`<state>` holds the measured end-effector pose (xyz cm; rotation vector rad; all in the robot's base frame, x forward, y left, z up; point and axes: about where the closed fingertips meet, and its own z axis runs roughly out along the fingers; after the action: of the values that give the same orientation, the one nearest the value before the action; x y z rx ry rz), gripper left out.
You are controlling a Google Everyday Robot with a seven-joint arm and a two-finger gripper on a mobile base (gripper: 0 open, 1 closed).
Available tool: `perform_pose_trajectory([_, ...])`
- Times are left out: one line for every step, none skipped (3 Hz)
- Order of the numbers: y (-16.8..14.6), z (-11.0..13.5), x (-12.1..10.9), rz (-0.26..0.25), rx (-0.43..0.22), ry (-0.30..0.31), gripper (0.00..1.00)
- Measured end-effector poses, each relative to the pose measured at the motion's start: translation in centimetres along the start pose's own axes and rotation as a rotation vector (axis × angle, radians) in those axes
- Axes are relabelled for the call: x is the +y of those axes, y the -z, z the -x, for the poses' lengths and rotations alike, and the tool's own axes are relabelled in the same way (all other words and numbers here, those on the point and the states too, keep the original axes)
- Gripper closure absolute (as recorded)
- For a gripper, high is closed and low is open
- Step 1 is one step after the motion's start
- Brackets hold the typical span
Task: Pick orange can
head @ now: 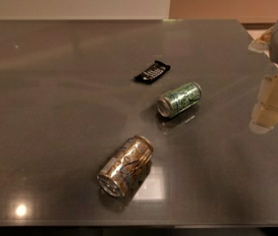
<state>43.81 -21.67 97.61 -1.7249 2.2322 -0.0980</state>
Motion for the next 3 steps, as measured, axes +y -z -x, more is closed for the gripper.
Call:
perform_pose_trajectory([0.0,0.0,0.0,0.000,0.000,0.000,0.00])
perform_pose_trajectory([0.2,0.9,0.1,-0.016,-0.009,0.050,0.00])
perform_pose_trajectory([-0.6,3.5,0.8,0.003,-0.029,0.174,0.00])
